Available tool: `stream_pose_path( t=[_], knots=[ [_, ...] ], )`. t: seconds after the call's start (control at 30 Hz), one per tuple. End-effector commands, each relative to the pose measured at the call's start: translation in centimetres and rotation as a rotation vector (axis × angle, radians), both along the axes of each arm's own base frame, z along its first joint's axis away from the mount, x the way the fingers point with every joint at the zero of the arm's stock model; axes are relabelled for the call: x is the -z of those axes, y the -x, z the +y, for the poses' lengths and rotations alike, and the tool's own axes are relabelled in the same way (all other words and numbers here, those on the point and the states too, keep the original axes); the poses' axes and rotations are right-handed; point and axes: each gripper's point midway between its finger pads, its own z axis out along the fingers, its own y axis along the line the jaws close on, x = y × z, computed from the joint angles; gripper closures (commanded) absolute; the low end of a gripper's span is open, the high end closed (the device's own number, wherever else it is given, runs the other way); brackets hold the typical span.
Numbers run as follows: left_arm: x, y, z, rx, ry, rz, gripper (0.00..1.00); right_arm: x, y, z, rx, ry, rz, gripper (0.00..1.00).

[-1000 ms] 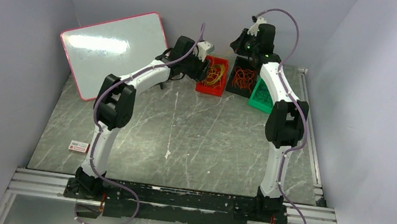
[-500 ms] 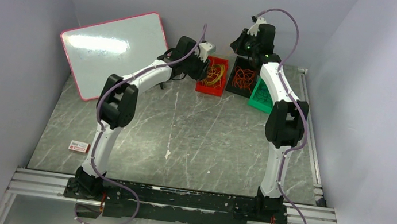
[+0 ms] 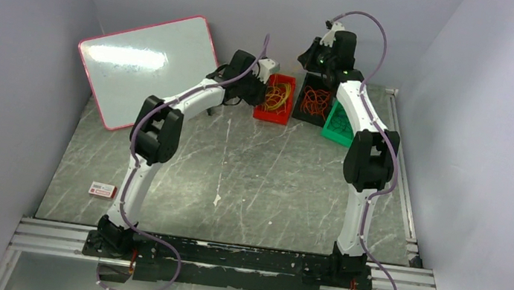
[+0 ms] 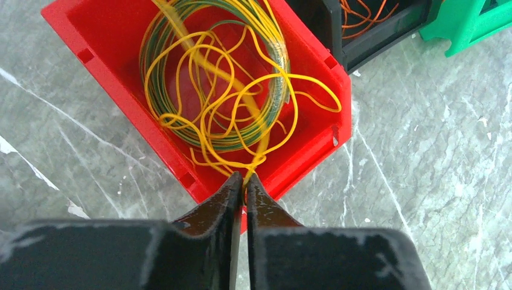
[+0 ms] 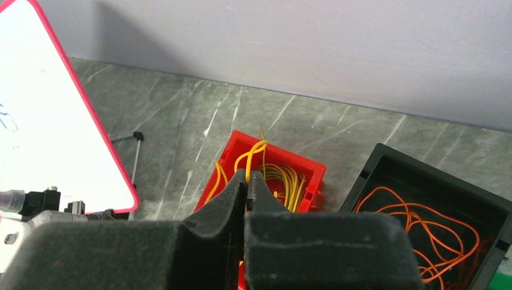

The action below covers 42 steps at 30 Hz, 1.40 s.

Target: Untangle the cables

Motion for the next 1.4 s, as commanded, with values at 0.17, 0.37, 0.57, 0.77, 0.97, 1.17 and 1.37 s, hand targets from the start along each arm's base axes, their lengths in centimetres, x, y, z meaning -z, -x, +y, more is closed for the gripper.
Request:
stream_pose_path(
  t=[0.17, 0.37, 0.57, 0.77, 0.97, 1.17, 1.37],
  knots=[
    [-2.3, -2.5, -1.2, -0.065, 0.073, -0.058, 0.93, 2.9, 1.5, 1.1, -0.089, -0.039, 0.075, 1.0],
    [-2.4, -3.4, -1.8, -0.082, 0.092, -0.052, 0.93, 6.2, 2.5, 1.8, -0.115, -0.059, 0.163, 1.0],
    [-2.0, -3.0, -1.5, -0.082, 0.085, -0.045, 0.93, 9.8, 2.7, 3.1, -0.143, -0.021, 0.258, 1.0],
    [-1.5, -2.7, -1.8, -0.063, 0.084, -0.02, 0.91, 12.4, 3.0, 4.7, -0.139, 0.043, 0.292, 1.0],
    [-1.3, -2.2, -2.0, -0.043, 0.082, -0.007, 0.65, 14.1, 3.0, 5.8, -0.123, 0.132, 0.291, 1.0],
    [-3.1, -1.6, -1.3, -0.043, 0.075, -0.036, 0.47, 13.6, 2.5, 5.4, -0.079, 0.142, 0.26, 1.0],
    [-7.7, -0.9, -0.6, -0.048, 0.109, -0.099, 0.35, 11.8, 1.9, 4.8, -0.038, 0.141, 0.207, 0.94]
  ],
)
